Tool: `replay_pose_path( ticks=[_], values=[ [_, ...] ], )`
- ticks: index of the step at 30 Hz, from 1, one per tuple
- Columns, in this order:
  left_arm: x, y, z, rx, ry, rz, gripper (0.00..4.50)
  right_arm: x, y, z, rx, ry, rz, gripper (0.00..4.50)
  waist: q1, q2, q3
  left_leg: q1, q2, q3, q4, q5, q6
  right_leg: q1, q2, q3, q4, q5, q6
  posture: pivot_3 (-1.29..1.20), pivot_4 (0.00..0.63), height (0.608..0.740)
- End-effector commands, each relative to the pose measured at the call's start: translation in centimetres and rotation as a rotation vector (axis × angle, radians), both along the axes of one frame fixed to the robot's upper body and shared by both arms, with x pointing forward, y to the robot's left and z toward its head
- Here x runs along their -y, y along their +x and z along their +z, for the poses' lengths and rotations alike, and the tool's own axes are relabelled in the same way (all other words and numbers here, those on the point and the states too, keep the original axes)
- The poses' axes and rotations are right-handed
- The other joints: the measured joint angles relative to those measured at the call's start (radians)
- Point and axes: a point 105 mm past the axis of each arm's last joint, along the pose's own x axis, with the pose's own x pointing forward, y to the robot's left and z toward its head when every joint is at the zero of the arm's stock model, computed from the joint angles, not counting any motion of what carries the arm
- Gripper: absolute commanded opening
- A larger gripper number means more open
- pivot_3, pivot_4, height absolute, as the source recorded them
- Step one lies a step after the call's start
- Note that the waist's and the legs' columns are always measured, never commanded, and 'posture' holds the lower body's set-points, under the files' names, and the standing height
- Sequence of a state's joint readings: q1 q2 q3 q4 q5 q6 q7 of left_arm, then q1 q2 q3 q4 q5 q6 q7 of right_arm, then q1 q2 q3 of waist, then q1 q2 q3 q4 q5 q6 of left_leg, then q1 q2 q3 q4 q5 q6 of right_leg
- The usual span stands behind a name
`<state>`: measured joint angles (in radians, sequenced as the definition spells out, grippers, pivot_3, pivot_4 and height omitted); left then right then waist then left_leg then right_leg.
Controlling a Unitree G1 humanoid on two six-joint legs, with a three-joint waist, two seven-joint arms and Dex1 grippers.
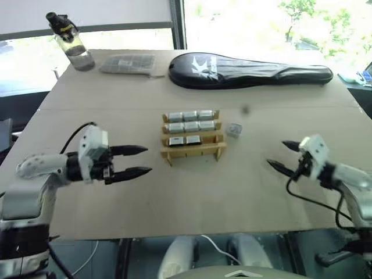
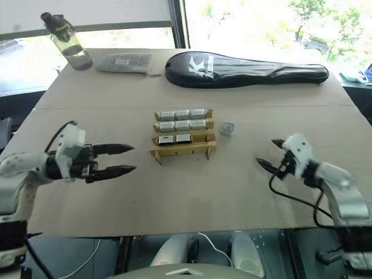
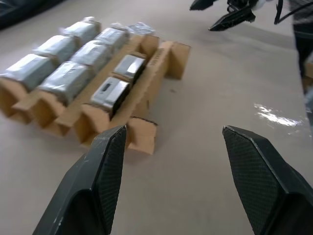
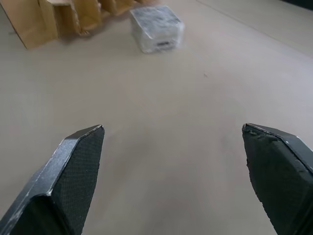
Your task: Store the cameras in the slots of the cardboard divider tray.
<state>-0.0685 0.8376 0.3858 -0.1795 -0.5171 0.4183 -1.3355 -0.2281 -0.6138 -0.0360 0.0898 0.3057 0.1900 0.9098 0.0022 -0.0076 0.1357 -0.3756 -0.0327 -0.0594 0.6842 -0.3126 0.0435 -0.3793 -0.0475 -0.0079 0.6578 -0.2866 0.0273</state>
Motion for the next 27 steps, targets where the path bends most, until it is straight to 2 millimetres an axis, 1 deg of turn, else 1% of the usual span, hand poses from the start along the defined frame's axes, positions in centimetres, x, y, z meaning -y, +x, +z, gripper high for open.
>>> replay_pose_path(
  ticks=[1, 3, 5, 7, 11, 14, 18, 21, 24, 27],
  values=[
    [0.2, -0.9, 1.5, 0.088, -0.014, 0.052, 3.23, -1.7, 2.3, -0.2, -0.02, 0.019, 0.062, 4.5, 0.008, 0.001, 0.0, 0.0, 0.0, 0.0, 0.0, 0.0, 0.0, -0.001, 0.0, 0.0, 0.0, 0.0, 0.0, 0.0, 0.15, 0.74],
    [0.3, -1.5, 1.4, 0.092, -0.016, 0.079, 3.23, -2.7, 4.1, -0.2, -0.021, 0.021, 0.085, 4.5, 0.004, 0.001, 0.0, -0.001, -0.001, 0.001, 0.0, 0.0, 0.0, -0.001, -0.001, 0.002, 0.0, 0.0, 0.0, 0.0, 0.15, 0.74],
    [0.3, -1.8, 1.5, 0.097, -0.018, 0.105, 3.23, -3.4, 5.5, -0.6, -0.023, -0.044, 0.124, 4.5, -0.003, 0.001, 0.001, -0.001, -0.002, 0.001, 0.0, 0.0, 0.0, -0.001, -0.001, 0.001, -0.001, 0.0, 0.0, 0.0, 0.15, 0.74],
    [0.0, -2.2, 1.6, 0.103, -0.013, 0.128, 3.23, -4.3, 6.9, -0.4, -0.017, -0.069, 0.145, 4.5, -0.011, 0.001, 0.001, -0.001, -0.003, 0.0, 0.0, 0.0, 0.0, -0.001, -0.001, 0.001, -0.001, 0.0, 0.0, 0.0, 0.15, 0.74],
    [-0.3, -2.8, 1.7, 0.101, -0.005, 0.141, 3.23, -5.5, 8.4, 0.2, -0.001, -0.099, 0.171, 4.5, -0.023, 0.002, 0.001, -0.001, -0.003, -0.001, -0.002, 0.0, -0.001, -0.001, -0.001, 0.0, -0.001, 0.0, 0.0, 0.0, 0.15, 0.74],
    [-0.5, -3.0, 1.7, 0.101, 0.004, 0.146, 3.23, -6.1, 8.8, 0.4, 0.004, -0.112, 0.195, 4.5, -0.027, 0.002, 0.001, -0.001, -0.003, -0.001, -0.002, 0.0, -0.001, -0.002, -0.001, 0.0, -0.001, 0.0, 0.0, 0.0, 0.15, 0.74],
    [-0.5, -3.1, 1.6, 0.098, 0.009, 0.141, 3.23, -7.3, 8.9, 0.8, 0.005, -0.104, 0.246, 4.5, -0.042, 0.001, 0.001, -0.001, -0.003, -0.001, -0.002, 0.0, -0.001, -0.001, -0.001, 0.0, -0.001, 0.0, 0.0, 0.0, 0.15, 0.74],
    [-0.1, -3.4, 1.0, 0.069, 0.029, 0.098, 3.23, -8.0, 8.9, 1.0, 0.019, -0.109, 0.271, 4.5, -0.048, 0.002, 0.001, -0.001, -0.003, -0.001, -0.002, 0.001, -0.001, -0.001, -0.001, 0.0, -0.001, 0.0, 0.0, 0.0, 0.15, 0.74],
    [0.4, -3.4, 1.0, 0.05, 0.007, 0.044, 3.23, -8.4, 8.9, 1.0, 0.026, -0.108, 0.277, 4.5, -0.049, 0.002, 0.001, -0.001, -0.003, 0.0, -0.003, 0.001, -0.001, -0.002, -0.001, 0.0, -0.001, 0.0, 0.0, 0.0, 0.15, 0.74],
    [0.1, -3.0, 0.9, 0.046, 0.031, 0.018, 3.27, -8.6, 9.0, 1.3, 0.053, -0.111, 0.278, 3.62, -0.05, 0.002, 0.001, -0.001, -0.003, -0.001, -0.002, 0.001, -0.002, -0.001, -0.001, 0.0, -0.001, 0.0, 0.0, 0.0, 0.15, 0.74]
  ],
)
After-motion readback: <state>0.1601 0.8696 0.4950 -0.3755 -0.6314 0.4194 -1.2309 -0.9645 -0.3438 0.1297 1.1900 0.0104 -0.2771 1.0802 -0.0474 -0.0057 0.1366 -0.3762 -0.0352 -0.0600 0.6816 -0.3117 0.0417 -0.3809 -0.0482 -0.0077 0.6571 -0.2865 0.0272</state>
